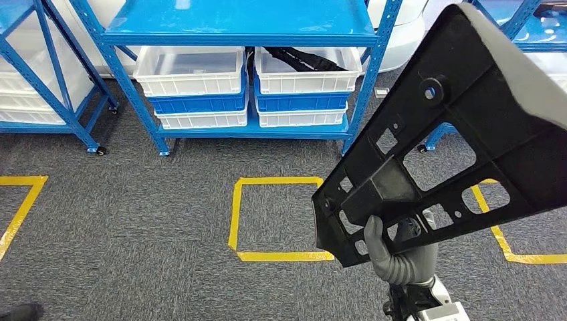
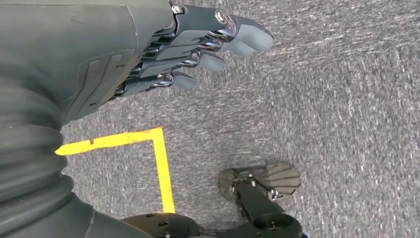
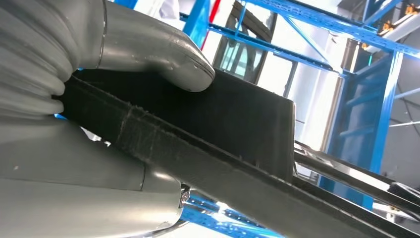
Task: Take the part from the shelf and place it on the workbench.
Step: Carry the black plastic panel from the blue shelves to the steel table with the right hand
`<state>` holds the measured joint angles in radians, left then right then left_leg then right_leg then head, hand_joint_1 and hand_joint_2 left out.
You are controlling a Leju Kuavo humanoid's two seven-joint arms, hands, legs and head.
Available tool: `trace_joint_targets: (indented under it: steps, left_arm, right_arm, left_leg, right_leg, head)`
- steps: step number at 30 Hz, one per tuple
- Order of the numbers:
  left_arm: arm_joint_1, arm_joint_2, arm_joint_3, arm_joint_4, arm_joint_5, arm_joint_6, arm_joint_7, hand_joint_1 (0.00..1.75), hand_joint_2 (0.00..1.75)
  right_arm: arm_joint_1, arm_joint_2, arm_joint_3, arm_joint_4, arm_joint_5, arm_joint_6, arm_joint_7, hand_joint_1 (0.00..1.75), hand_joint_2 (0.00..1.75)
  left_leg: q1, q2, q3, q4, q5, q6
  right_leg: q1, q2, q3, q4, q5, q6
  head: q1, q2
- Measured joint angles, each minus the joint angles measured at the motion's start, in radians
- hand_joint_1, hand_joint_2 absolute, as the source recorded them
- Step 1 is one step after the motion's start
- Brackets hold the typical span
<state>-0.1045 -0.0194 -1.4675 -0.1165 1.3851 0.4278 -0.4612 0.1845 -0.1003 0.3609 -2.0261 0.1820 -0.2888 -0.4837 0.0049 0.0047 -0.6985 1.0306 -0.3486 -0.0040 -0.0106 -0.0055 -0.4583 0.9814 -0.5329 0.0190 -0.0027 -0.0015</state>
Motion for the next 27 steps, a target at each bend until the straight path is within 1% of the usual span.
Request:
trace_joint_targets:
  steps: [1,2,4,5,6,7,8,9,10,11,12,13,15,18,22,24,27]
  left_arm:
    - [0.001,0.000,0.000,0.000,0.000,0.001,0.000,0.00,1.75]
    - [0.001,0.001,0.000,0.000,0.000,0.002,0.000,0.00,1.75]
    - [0.002,0.001,0.000,0.000,0.000,0.003,0.000,0.00,1.75]
    - [0.002,0.000,0.000,0.000,0.000,0.003,0.000,0.00,1.75]
    - [0.002,0.000,0.000,0.000,0.000,0.003,0.000,0.00,1.75]
    - [0.003,0.000,0.000,0.000,0.000,0.003,0.000,0.00,1.75]
    - [0.003,0.001,0.000,0.000,0.000,0.003,0.000,0.00,1.75]
    - [0.003,0.001,0.000,0.000,0.000,0.003,0.000,0.00,1.75]
    - [0.002,0.001,0.000,0.000,0.000,0.003,0.000,0.00,1.75]
    - [0.002,0.001,0.000,0.000,0.000,0.004,0.000,0.00,1.75]
    - [0.002,0.001,0.000,0.000,0.000,0.004,0.000,0.00,1.75]
    - [0.002,0.001,0.000,0.000,0.000,0.004,0.000,0.00,1.75]
    - [0.003,0.000,0.000,0.000,-0.001,0.004,0.000,0.00,1.75]
    - [0.003,0.000,0.000,0.000,-0.002,0.005,0.003,0.00,1.75]
    - [0.002,0.000,0.000,0.000,-0.002,0.005,0.009,0.00,1.75]
    - [0.001,0.000,0.000,0.000,-0.002,0.006,0.010,0.00,1.75]
    - [0.002,0.000,0.000,0.000,-0.002,0.006,0.011,0.00,1.75]
  right_arm:
    - [0.004,0.002,-0.002,0.000,0.002,0.002,-0.001,1.75,1.75]
    - [0.006,0.004,-0.002,0.000,0.003,0.002,-0.002,1.75,1.75]
    - [0.012,0.009,-0.004,0.000,0.004,0.003,-0.003,1.75,1.75]
    - [0.015,0.010,-0.004,0.000,0.005,0.003,-0.003,1.75,1.75]
    - [0.018,0.012,-0.005,0.000,0.005,0.003,-0.003,1.75,1.75]
    - [0.021,0.012,-0.005,0.000,0.005,0.003,-0.003,1.75,1.75]
    - [0.023,0.013,-0.005,0.000,0.005,0.003,-0.003,1.75,1.75]
    - [0.024,0.013,-0.006,0.000,0.005,0.003,-0.003,1.75,1.75]
    - [0.024,0.014,-0.006,-0.001,0.006,0.003,-0.003,1.75,1.75]
    - [0.024,0.014,-0.006,-0.001,0.007,0.003,-0.004,1.75,1.75]
    - [0.024,0.015,-0.007,-0.002,0.008,0.003,-0.004,1.75,1.75]
    - [0.025,0.016,-0.007,-0.002,0.011,0.003,-0.005,1.75,1.75]
    - [0.026,0.017,-0.007,-0.005,0.020,0.003,-0.007,1.75,1.75]
    - [0.027,0.017,-0.008,-0.008,0.037,0.003,-0.011,1.75,1.75]
    - [0.031,0.018,-0.008,-0.008,0.048,0.003,-0.012,1.75,1.75]
    - [0.032,0.018,-0.008,-0.008,0.054,0.003,-0.012,1.75,1.75]
    - [0.039,0.018,-0.008,-0.008,0.069,0.003,-0.012,1.75,1.75]
  left_leg:
    - [0.002,-0.001,-0.006,0.021,-0.025,-0.004]
    - [0.003,-0.002,-0.019,0.067,-0.066,-0.008]
    - [0.005,-0.004,-0.053,0.195,-0.152,-0.016]
    - [0.007,-0.005,-0.065,0.250,-0.176,-0.019]
    - [0.008,-0.005,-0.063,0.274,-0.180,-0.022]
    - [0.010,-0.005,-0.044,0.264,-0.169,-0.023]
    - [0.013,-0.004,-0.009,0.223,-0.148,-0.024]
    - [0.015,-0.004,0.034,0.160,-0.125,-0.025]
    - [0.016,-0.006,0.074,0.101,-0.110,-0.025]
    - [0.015,-0.007,0.100,0.057,-0.102,-0.022]
    - [0.013,-0.008,0.110,0.032,-0.102,-0.019]
    - [0.010,-0.010,0.110,0.025,-0.104,-0.015]
    - [0.007,-0.010,0.100,0.015,-0.102,-0.009]
    - [0.005,-0.012,0.095,0.011,-0.099,-0.004]
    - [-0.001,-0.013,0.094,0.011,-0.099,0.005]
    - [-0.002,-0.012,0.093,0.011,-0.097,0.011]
    - [-0.003,-0.011,0.090,0.011,-0.093,0.017]
  right_leg:
    - [-0.004,-0.001,-0.002,-0.001,0.006,-0.007]
    - [-0.005,-0.001,-0.005,-0.001,0.011,-0.013]
    - [-0.002,-0.002,-0.012,0.000,0.019,-0.021]
    - [-0.001,-0.003,-0.015,0.001,0.021,-0.021]
    - [-0.001,-0.003,-0.017,0.002,0.023,-0.020]
    - [-0.001,-0.003,-0.017,0.003,0.024,-0.019]
    - [-0.002,-0.002,-0.015,0.004,0.024,-0.018]
    - [-0.003,-0.001,-0.014,0.007,0.024,-0.016]
    - [-0.002,-0.001,-0.017,0.010,0.023,-0.013]
    - [0.000,0.000,-0.023,0.013,0.023,-0.008]
    - [0.002,0.000,-0.028,0.017,0.024,-0.004]
    - [0.003,0.001,-0.034,0.018,0.027,0.002]
    - [0.002,0.001,-0.038,0.018,0.031,0.008]
    - [0.000,0.001,-0.045,0.015,0.034,0.011]
    - [-0.001,0.001,-0.054,0.009,0.038,0.019]
    - [-0.001,0.001,-0.056,0.009,0.041,0.023]
    - [0.000,0.001,-0.060,0.009,0.045,0.028]
  head:
    - [-0.001,0.000]
    - [-0.002,0.000]
    - [-0.004,0.000]
    - [-0.004,0.000]
    - [-0.004,0.000]
    - [-0.004,0.000]
    - [-0.004,0.000]
    - [-0.004,0.000]
    - [-0.005,0.000]
    - [-0.005,0.000]
    - [-0.005,0.000]
    - [-0.004,0.000]
    - [-0.003,0.000]
    - [-0.003,0.000]
    - [-0.003,0.000]
    - [-0.003,0.000]
    - [-0.004,0.000]
